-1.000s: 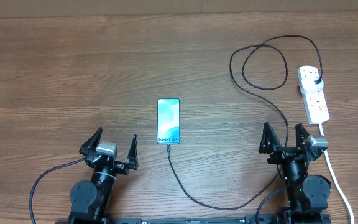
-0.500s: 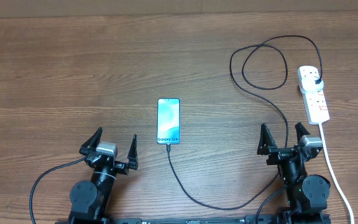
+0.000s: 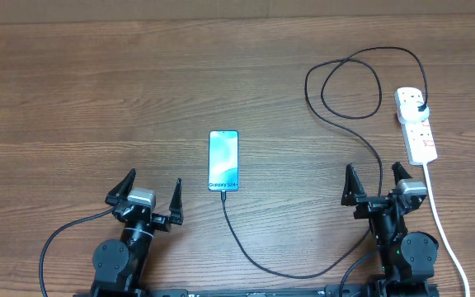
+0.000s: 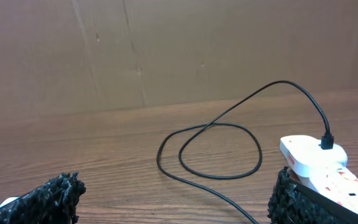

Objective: Plug charger to phone and switch on socket

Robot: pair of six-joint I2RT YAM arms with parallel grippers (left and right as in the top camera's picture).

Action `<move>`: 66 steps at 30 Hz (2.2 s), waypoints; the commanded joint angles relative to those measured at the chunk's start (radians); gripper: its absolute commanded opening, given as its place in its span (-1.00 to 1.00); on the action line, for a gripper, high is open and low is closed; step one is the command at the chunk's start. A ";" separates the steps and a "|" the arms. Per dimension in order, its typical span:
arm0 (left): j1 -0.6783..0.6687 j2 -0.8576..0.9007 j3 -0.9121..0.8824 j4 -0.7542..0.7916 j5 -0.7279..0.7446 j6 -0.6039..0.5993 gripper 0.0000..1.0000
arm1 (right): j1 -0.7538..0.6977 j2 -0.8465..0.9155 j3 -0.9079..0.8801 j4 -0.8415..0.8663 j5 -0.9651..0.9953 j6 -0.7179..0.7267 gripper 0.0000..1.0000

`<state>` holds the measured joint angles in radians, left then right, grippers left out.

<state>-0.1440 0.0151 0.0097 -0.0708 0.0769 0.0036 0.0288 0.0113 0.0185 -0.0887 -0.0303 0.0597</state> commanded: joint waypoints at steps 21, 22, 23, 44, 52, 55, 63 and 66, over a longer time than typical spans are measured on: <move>0.000 -0.010 -0.005 -0.001 -0.006 0.019 0.99 | 0.006 -0.008 -0.011 0.008 -0.005 -0.012 1.00; 0.000 -0.010 -0.005 -0.001 -0.006 0.019 0.99 | 0.006 -0.008 -0.011 0.008 -0.005 -0.012 1.00; 0.000 -0.010 -0.005 -0.001 -0.006 0.019 0.99 | 0.006 -0.008 -0.011 0.008 -0.005 -0.012 1.00; 0.000 -0.010 -0.005 -0.001 -0.006 0.019 0.99 | 0.006 -0.008 -0.011 0.007 -0.005 -0.012 1.00; 0.000 -0.010 -0.005 -0.001 -0.006 0.019 0.99 | 0.006 -0.008 -0.011 0.008 -0.005 -0.012 1.00; 0.000 -0.010 -0.005 -0.001 -0.006 0.019 0.99 | 0.006 -0.008 -0.011 0.008 -0.005 -0.012 1.00; 0.000 -0.010 -0.005 -0.001 -0.007 0.019 0.99 | 0.006 -0.008 -0.011 0.008 -0.005 -0.012 1.00; 0.000 -0.010 -0.005 -0.001 -0.006 0.019 0.99 | 0.006 -0.008 -0.011 0.008 -0.005 -0.012 0.99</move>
<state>-0.1440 0.0151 0.0097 -0.0708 0.0769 0.0032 0.0288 0.0113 0.0185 -0.0879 -0.0299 0.0517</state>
